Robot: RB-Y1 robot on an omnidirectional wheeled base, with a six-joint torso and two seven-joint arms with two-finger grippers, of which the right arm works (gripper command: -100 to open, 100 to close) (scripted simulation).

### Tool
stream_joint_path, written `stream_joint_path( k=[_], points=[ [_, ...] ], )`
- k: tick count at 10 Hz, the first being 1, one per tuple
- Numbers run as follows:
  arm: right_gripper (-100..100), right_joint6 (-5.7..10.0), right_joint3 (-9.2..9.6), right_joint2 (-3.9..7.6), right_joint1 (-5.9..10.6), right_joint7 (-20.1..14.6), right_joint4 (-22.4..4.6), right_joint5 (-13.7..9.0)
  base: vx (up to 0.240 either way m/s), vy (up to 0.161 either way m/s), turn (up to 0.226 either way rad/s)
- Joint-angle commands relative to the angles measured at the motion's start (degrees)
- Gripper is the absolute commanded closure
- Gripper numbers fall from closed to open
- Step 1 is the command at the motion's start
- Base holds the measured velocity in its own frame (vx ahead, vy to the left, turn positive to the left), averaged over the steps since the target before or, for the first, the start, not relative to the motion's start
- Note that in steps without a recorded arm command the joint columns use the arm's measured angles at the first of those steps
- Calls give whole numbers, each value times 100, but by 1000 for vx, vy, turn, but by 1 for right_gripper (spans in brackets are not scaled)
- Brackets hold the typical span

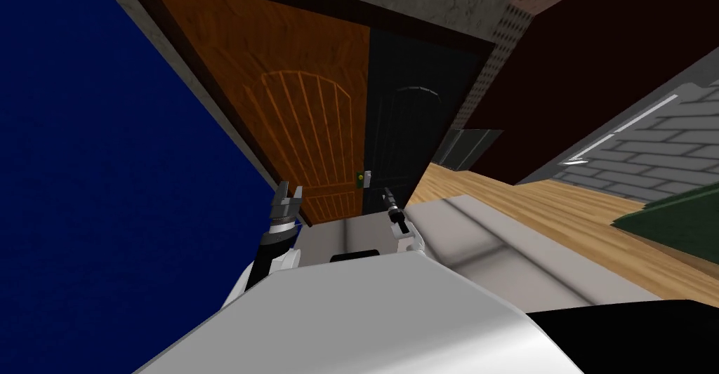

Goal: Pull the door open

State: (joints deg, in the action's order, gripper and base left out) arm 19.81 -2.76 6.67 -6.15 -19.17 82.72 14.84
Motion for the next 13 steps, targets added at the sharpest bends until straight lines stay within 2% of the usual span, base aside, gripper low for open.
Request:
stream_joint_path(
  k=[1, 5, 7, 8, 10, 11, 12, 13],
  points=[
    [-100, -84, 1, 4, 81, -136, -172, 79, 200, 62, 108],
    [-100, -184, -12, 2, 297, -376, -603, 228, 184, 22, 87],
    [-100, -180, -13, 9, 313, -386, -626, 229, 110, -6, 41],
    [-100, -187, -195, 140, 250, -411, -737, 176, -28, -12, -40],
    [-100, -188, -416, 302, 186, -434, -866, 104, -75, -25, -26],
    [-100, -188, -416, 302, 186, -434, -866, 104, -55, -7, -1],
    [-100, -185, -593, 433, 143, -454, -972, 44, -36, 12, 5],
    [-100, -181, -700, 512, 122, -467, -1039, 6, -23, 10, 10]
  ],
)
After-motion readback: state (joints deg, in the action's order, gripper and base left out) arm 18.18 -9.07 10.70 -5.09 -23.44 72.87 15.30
